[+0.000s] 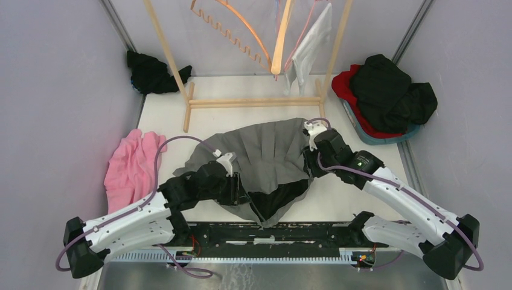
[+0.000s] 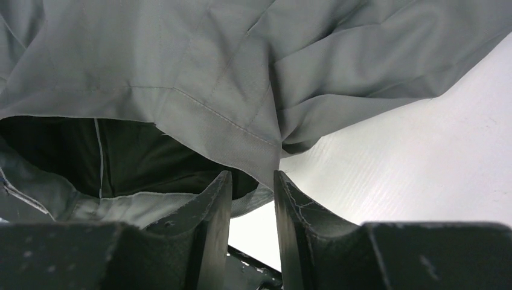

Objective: Place the skirt on the hanger
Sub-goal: Flatten out the skirt at the center of the board.

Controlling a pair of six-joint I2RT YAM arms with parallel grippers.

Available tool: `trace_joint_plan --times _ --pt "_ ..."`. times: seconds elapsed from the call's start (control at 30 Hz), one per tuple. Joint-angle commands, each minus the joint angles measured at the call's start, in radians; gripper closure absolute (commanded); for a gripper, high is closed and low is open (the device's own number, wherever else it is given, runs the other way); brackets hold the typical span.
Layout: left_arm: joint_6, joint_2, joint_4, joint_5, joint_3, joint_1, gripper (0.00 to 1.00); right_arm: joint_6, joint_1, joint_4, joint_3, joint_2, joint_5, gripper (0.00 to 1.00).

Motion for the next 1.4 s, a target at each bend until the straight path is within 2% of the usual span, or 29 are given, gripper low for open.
trace_joint_plan --times 0.0,0.17,0.43,0.77,0.97,1.03,1.2,1.37 --pt "0.021 -0.052 0.003 0.027 0.046 -0.012 0.52 -0.008 0.011 0.029 0.034 0.033 -0.046 0.62" --pt "0.008 -0.001 -0.047 -0.048 0.045 -0.019 0.48 -0.041 0.067 0.068 0.008 0.082 -0.030 0.60" --pt "0.005 0.117 -0.141 -0.236 0.113 -0.043 0.45 -0.063 0.180 0.111 -0.009 0.142 0.157 0.57" --pt "0.017 0.171 -0.198 -0.292 0.172 -0.064 0.44 0.029 0.246 0.029 -0.036 0.156 0.388 0.49" --pt "0.019 0.180 -0.206 -0.264 0.173 -0.079 0.42 0.084 0.248 0.024 -0.066 0.104 0.375 0.48" --pt "0.016 0.166 -0.207 -0.257 0.181 -0.089 0.35 0.100 0.248 0.027 -0.075 0.073 0.367 0.48" --pt "0.011 0.129 -0.207 -0.234 0.219 -0.101 0.33 0.139 0.249 0.027 -0.092 0.004 0.368 0.48" --pt "0.018 0.157 -0.206 -0.215 0.215 -0.115 0.32 0.172 0.248 0.004 -0.103 -0.014 0.357 0.49"
